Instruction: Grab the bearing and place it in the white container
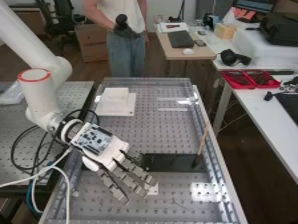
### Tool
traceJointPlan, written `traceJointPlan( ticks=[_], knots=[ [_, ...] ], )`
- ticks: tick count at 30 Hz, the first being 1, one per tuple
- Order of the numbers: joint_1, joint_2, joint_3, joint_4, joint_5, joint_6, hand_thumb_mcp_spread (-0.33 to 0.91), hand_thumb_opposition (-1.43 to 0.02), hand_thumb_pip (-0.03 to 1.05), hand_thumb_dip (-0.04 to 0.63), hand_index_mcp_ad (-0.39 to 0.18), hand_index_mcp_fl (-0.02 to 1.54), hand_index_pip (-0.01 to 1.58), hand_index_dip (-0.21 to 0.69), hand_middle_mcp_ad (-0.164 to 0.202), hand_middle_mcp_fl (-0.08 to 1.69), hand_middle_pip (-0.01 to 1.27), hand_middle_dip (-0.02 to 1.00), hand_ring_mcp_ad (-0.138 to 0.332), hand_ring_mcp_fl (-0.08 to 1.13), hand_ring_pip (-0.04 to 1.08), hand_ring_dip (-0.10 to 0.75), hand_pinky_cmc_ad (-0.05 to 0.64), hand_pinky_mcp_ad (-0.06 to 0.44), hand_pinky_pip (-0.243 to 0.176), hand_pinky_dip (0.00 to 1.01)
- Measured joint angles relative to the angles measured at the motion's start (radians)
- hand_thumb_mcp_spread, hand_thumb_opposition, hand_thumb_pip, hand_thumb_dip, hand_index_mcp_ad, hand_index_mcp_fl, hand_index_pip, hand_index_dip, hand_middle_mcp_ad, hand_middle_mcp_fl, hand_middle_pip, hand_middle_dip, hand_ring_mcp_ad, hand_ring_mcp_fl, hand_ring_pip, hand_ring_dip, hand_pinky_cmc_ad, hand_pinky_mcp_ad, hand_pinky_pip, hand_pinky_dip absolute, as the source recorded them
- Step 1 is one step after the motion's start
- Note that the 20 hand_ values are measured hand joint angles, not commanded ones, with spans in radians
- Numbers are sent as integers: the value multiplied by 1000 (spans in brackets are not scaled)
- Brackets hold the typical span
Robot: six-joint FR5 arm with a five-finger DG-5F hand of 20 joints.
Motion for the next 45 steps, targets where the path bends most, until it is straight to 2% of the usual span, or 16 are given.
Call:
traceJointPlan(
  ticks=[24, 45],
  knots=[
    [-7, 5, -2, 0, -19, -29, 468, -820, 562, 298, -112, 103, 1456, 281, 68, 12, 129, 204, 126, 12, 101, 87, 360, 288, -58, 178],
    [-8, -1, 4, -4, -21, -25, 468, -817, 562, 298, -112, 103, 1456, 265, 68, 12, 129, 206, 129, 12, 105, 94, 360, 278, -58, 178]
  ],
)
